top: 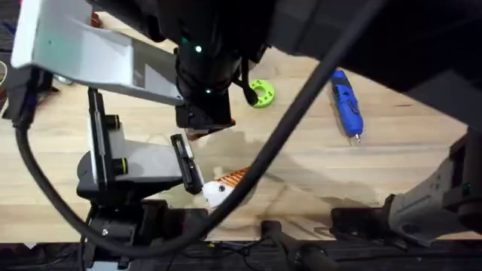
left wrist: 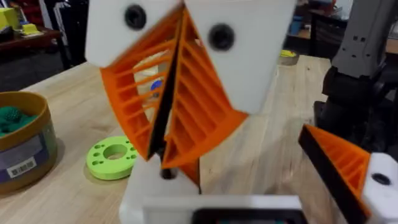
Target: Pick up the gripper from the table and insert it into the empty holder that is missing its gripper. Then pick up a screw, insert it into the mounting hole, and use the screwdriver to tighten it. Finally, clean up the table by picking up the vegetable and placing it into the bucket.
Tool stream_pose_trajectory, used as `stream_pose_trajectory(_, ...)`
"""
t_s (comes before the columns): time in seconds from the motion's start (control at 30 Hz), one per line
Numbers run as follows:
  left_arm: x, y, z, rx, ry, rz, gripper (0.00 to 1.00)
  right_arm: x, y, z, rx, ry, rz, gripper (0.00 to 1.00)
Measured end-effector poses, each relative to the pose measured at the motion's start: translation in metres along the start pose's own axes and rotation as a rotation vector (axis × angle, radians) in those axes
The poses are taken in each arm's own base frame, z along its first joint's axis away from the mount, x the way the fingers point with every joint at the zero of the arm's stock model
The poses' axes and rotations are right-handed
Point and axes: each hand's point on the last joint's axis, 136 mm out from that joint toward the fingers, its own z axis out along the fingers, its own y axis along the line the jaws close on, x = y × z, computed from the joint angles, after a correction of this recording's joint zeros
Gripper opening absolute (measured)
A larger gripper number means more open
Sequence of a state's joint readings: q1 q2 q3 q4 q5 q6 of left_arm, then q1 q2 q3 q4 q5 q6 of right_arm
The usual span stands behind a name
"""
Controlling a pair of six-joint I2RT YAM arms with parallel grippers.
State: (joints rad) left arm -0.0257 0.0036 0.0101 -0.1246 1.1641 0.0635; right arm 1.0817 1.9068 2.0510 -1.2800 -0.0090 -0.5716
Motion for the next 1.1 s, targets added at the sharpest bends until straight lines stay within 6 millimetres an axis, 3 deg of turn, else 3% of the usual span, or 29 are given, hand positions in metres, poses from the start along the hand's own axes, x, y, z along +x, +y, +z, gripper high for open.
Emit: stream_pose_trajectory(1.1,0.0001,-0.0006,0.0000,0.003,0.000,-0.001,0.985,0.0064,0.0037,0.0090,-0.017,0.026,0.002,0.006)
